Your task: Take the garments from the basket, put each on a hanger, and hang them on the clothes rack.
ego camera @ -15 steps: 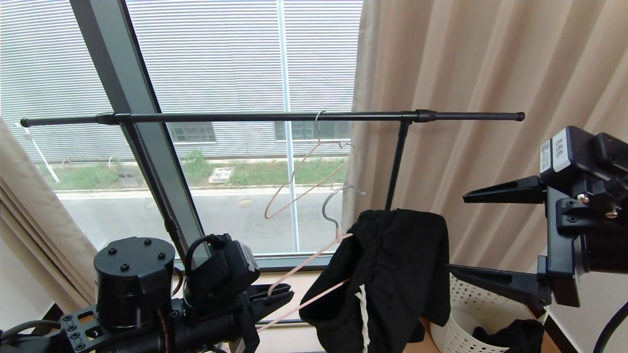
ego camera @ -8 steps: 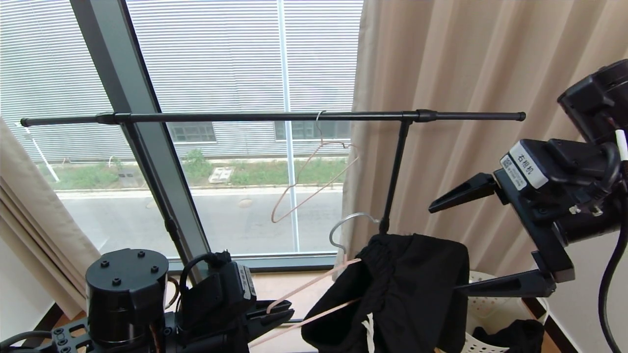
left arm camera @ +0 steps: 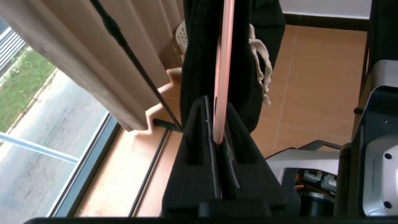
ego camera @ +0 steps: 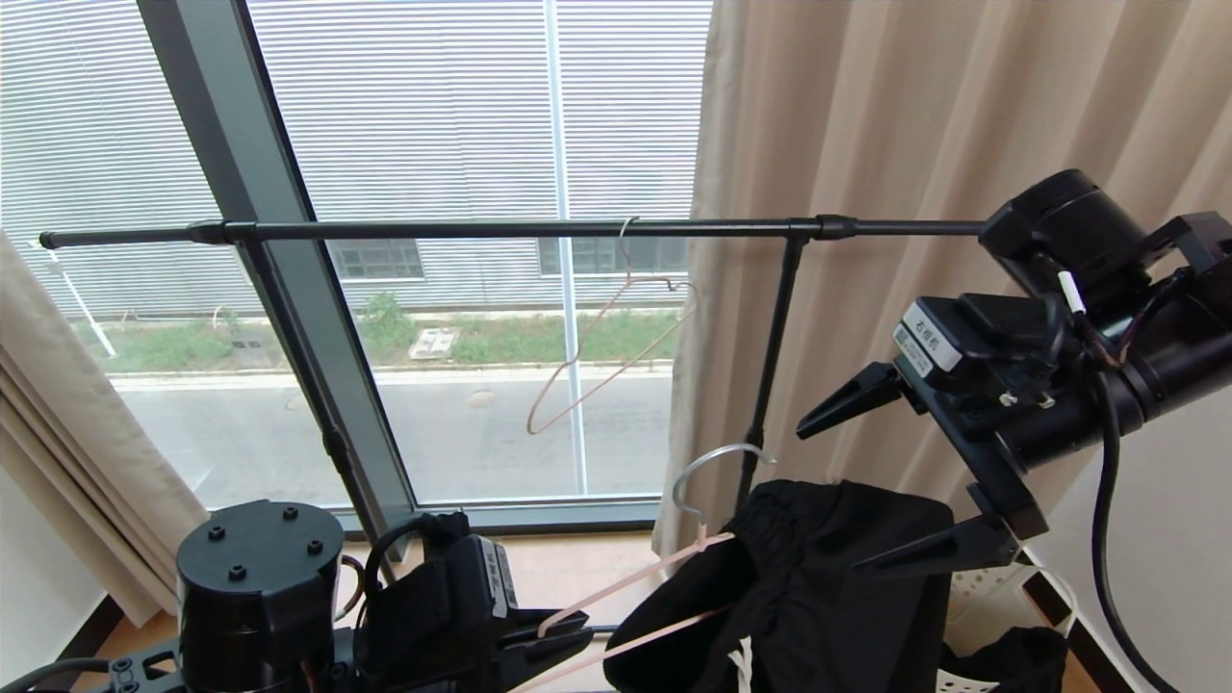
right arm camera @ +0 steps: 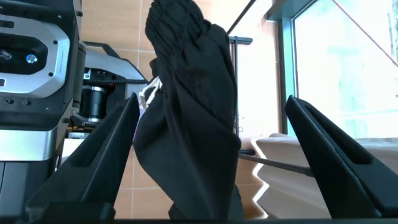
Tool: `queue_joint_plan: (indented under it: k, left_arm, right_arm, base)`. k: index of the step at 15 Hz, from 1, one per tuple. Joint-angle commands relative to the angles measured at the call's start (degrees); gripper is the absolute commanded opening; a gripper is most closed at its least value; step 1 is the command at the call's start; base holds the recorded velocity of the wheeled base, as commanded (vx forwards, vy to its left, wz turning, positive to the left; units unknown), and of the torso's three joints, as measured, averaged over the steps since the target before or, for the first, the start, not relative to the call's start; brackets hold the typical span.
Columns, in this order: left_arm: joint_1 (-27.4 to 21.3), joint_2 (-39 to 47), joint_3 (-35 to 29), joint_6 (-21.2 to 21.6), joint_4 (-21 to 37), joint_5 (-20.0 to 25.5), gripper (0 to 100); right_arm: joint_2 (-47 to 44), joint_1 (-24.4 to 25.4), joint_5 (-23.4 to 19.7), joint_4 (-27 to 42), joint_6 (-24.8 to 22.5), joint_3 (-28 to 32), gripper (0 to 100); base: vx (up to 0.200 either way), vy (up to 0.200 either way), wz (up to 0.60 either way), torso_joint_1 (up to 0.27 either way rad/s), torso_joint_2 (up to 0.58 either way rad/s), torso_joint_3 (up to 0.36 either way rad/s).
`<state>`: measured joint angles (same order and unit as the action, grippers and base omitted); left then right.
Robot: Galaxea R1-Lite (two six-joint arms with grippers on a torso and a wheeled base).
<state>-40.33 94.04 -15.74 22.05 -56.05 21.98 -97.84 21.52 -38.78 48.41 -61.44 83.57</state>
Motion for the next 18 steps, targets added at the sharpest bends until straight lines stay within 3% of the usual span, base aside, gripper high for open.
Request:
queue_joint_plan:
  k: [1,15,16,18]
  left_arm:
    - [-0.37,0.0,0.01,-0.08,-0.02,-0.01,0]
    - [-0.89,0.0,-0.08,-0.08,-1.25,-0.09,0]
    - [-0.89,0.0,0.01,-0.08,-1.25,-0.09,0]
    - [-0.89,0.09,0.09,-0.08,-1.25,-0.09,0]
  right_arm:
    - [-2.27,0.02,-0.16,0.11,0.01,-0.33,100]
    - [-6.05,1.25,-0.42,-0.07,0.01,-1.74,100]
    - [-6.05,1.34,-0.42,-0.07,0.01,-1.74,0]
    - [-5.87,1.77,-0.6,-0.07,0.18,-1.65,0]
  base:
    - [0.0,0.0,0.0,0.0,0.0,0.0]
    - [0.0,0.0,0.0,0.0,0.0,0.0]
    - [0.0,0.0,0.0,0.0,0.0,0.0]
    - [0.0,0.0,0.0,0.0,0.0,0.0]
